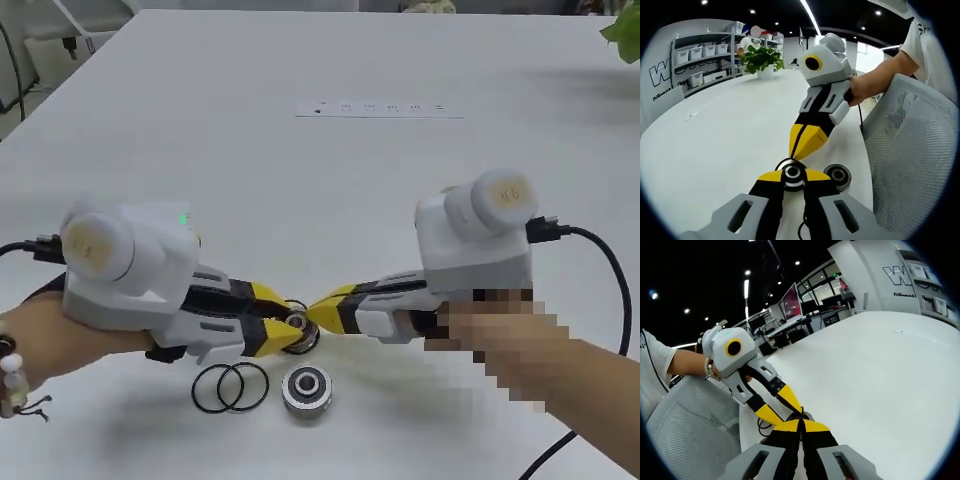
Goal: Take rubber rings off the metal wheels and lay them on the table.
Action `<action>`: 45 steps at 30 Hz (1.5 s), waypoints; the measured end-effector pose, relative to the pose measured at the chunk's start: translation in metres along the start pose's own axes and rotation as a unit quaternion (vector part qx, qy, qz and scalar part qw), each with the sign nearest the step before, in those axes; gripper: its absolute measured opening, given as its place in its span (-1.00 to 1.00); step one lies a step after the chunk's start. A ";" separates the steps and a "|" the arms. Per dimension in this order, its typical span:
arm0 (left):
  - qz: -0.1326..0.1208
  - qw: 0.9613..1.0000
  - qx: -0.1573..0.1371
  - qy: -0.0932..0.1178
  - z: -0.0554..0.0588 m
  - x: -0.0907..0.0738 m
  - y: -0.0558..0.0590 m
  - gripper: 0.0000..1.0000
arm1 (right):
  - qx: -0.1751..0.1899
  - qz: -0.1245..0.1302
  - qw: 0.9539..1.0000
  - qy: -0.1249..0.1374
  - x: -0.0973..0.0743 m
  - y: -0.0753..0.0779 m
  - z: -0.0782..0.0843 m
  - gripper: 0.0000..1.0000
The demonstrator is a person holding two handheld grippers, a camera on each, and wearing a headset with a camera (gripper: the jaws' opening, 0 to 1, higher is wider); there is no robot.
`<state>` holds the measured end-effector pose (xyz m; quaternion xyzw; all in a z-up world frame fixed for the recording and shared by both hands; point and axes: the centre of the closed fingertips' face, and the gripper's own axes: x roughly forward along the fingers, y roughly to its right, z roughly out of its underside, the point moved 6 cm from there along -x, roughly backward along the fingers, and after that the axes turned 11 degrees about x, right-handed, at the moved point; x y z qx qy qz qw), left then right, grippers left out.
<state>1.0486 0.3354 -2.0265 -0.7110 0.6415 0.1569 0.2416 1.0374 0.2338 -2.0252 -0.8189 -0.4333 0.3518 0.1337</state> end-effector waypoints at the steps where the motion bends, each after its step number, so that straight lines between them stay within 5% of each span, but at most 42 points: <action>1: 0.000 1.000 0.002 0.000 -0.001 -0.001 0.000 -0.80 | 0.000 0.000 1.000 0.000 -0.001 0.000 0.000 -1.00; 8: 0.000 1.000 0.013 0.011 -0.012 -0.013 -0.001 -0.52 | 0.001 0.002 1.000 0.005 -0.005 0.001 -0.004 -1.00; 17: 0.007 1.000 0.024 -0.014 -0.024 -0.033 -0.002 0.07 | 0.001 0.000 1.000 0.011 -0.010 -0.002 -0.009 -1.00; 22: -0.001 1.000 0.028 -0.005 -0.031 -0.052 -0.005 0.29 | 0.006 -0.008 1.000 0.010 -0.009 -0.008 -0.010 -1.00; 30: -0.019 1.000 0.015 -0.014 -0.023 -0.082 -0.004 0.50 | 0.004 -0.017 1.000 0.006 -0.008 -0.015 -0.010 -1.00; 45: -0.047 0.999 0.004 -0.014 -0.008 -0.120 0.025 0.68 | -0.009 -0.049 0.999 -0.020 0.002 -0.037 -0.007 -1.00</action>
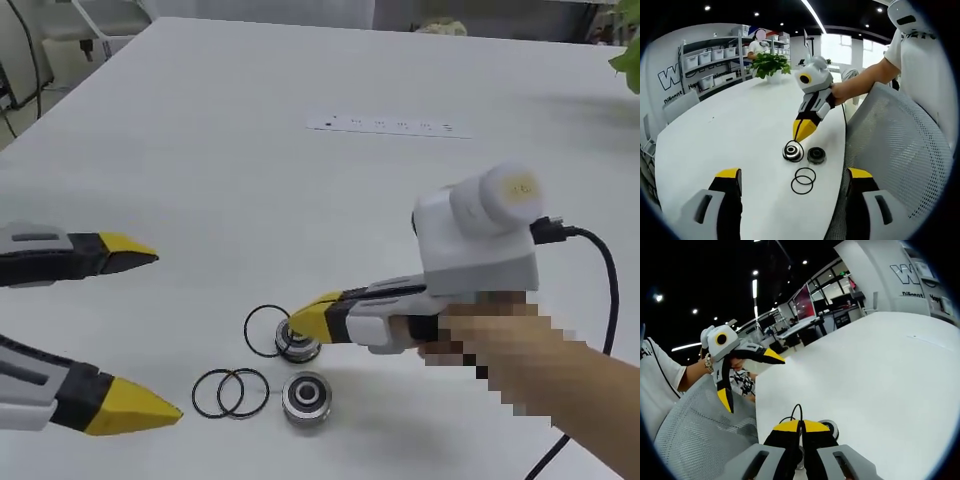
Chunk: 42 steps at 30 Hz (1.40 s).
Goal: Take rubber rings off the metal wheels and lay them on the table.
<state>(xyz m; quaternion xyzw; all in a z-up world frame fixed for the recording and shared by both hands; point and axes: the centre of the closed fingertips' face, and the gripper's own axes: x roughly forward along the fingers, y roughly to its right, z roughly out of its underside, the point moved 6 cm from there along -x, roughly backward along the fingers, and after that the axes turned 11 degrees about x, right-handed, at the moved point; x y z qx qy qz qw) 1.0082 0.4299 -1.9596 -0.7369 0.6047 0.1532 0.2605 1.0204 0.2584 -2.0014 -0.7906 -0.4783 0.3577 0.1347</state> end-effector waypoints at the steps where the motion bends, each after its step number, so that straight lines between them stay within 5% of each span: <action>1: -0.004 1.000 -0.003 0.001 0.001 -0.003 0.001 0.68 | 0.000 -0.003 1.000 -0.002 0.001 -0.002 0.001 -1.00; 7: -0.026 0.999 -0.023 0.017 0.008 -0.016 0.003 0.65 | -0.007 -0.018 1.000 -0.024 0.009 -0.008 0.005 -1.00; 12: -0.038 0.999 -0.037 0.009 0.016 -0.022 0.007 0.65 | -0.021 -0.033 0.998 -0.050 0.018 -0.017 0.011 -1.00; 23: -0.053 0.997 -0.050 0.009 0.027 -0.030 0.017 0.64 | -0.049 -0.030 0.993 -0.099 0.036 -0.018 0.020 -1.00; 34: -0.060 0.997 -0.054 0.009 0.030 -0.031 0.019 0.64 | -0.035 -0.009 0.994 -0.103 0.042 -0.006 0.021 -1.00; 42: -0.064 0.996 -0.053 0.011 0.027 -0.032 0.017 0.64 | -0.056 -0.001 0.993 -0.103 0.043 -0.006 0.020 -0.97</action>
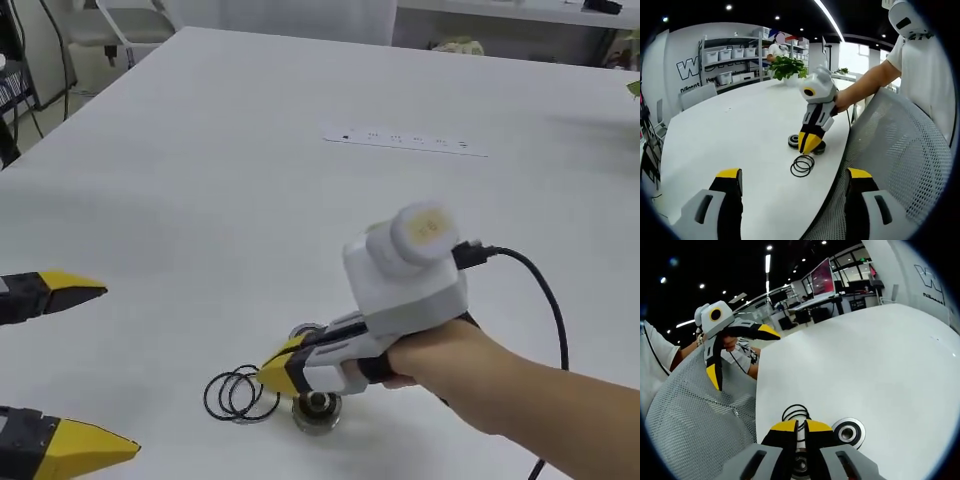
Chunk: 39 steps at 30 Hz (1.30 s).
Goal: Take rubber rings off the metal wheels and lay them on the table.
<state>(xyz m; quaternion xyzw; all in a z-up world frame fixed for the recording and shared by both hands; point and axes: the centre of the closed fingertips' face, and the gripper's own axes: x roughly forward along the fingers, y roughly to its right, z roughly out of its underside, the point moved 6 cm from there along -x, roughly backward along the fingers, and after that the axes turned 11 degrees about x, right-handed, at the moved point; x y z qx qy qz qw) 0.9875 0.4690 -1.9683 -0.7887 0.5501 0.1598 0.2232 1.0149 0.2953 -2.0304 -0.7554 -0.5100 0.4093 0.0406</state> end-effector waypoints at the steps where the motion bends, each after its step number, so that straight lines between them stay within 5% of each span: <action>1: 0.000 1.000 0.000 0.002 -0.001 0.000 0.000 0.64 | 0.000 -0.001 1.000 0.002 -0.001 0.000 -0.001 -0.97; 16: 0.015 0.999 0.033 0.015 -0.030 0.008 -0.016 0.65 | -0.010 0.037 0.997 0.069 -0.030 0.015 -0.015 -0.90; 27: 0.039 0.997 0.066 0.022 -0.055 0.025 -0.029 0.62 | 0.000 0.065 0.993 0.093 -0.049 0.034 -0.012 -0.85; 39: 0.083 0.989 0.119 0.040 -0.099 0.067 -0.047 0.58 | -0.011 0.076 0.995 0.068 -0.048 0.041 -0.002 -0.69</action>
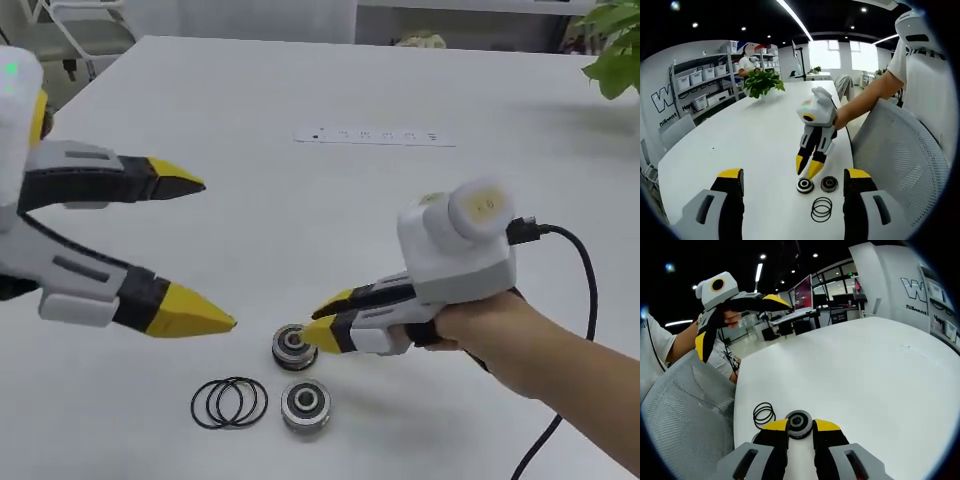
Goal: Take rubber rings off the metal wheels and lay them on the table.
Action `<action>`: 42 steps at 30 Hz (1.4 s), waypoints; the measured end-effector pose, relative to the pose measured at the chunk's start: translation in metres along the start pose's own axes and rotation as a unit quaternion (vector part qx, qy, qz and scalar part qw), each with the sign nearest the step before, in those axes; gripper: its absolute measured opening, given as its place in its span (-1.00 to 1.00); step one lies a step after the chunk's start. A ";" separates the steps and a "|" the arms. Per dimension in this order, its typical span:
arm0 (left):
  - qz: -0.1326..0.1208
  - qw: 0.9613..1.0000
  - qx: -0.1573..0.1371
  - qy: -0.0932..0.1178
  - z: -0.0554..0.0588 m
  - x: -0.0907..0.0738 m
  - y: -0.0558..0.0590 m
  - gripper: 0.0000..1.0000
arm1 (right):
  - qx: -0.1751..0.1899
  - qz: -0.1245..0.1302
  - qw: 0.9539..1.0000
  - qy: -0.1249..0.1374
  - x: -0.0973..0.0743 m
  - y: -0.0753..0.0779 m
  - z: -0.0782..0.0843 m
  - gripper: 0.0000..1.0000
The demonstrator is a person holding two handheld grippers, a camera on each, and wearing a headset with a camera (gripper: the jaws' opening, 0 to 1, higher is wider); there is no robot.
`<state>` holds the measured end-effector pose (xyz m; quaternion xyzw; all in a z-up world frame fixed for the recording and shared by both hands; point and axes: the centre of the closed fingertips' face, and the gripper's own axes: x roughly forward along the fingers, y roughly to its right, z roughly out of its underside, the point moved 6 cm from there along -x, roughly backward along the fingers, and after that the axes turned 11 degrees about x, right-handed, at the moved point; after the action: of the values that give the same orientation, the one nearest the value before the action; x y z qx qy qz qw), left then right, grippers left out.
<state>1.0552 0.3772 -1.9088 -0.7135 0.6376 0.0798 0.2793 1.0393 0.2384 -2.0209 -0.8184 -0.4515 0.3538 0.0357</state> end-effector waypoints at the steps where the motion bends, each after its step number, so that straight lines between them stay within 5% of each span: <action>1: 0.004 1.000 0.006 -0.002 -0.002 0.004 -0.004 0.55 | 0.001 -0.001 1.000 -0.002 0.000 0.000 0.001 -0.68; 7: 0.011 1.000 0.007 0.012 -0.012 0.026 -0.018 0.45 | -0.005 0.000 1.000 -0.018 0.003 0.000 0.008 -0.64; 12: 0.005 1.000 0.004 0.008 -0.006 0.046 -0.019 0.32 | -0.011 0.003 1.000 -0.028 0.006 0.000 0.011 -0.57; 16: 0.011 1.000 -0.017 0.011 0.008 0.062 -0.008 0.16 | -0.015 0.003 0.999 -0.033 0.007 0.001 0.014 -0.55; 26: 0.056 0.997 -0.044 -0.034 0.053 0.083 0.026 -0.20 | -0.025 0.007 0.999 -0.044 0.012 0.001 0.021 -0.56; 35: 0.063 0.996 -0.056 -0.034 0.066 0.092 0.033 -0.60 | -0.045 0.011 0.998 -0.046 0.011 0.002 0.021 -0.64; 40: 0.069 0.996 -0.038 -0.051 0.073 0.095 0.038 -0.78 | -0.058 0.016 0.997 -0.050 0.010 0.003 0.022 -0.70; 42: 0.066 0.996 -0.037 -0.042 0.072 0.094 0.037 -0.80 | -0.059 0.016 0.997 -0.051 0.010 0.003 0.023 -0.72</action>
<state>1.0534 0.3305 -2.0236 -0.6759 0.6675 0.1513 0.2732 1.0311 0.2381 -2.0443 -0.8070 -0.4599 0.3682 -0.0411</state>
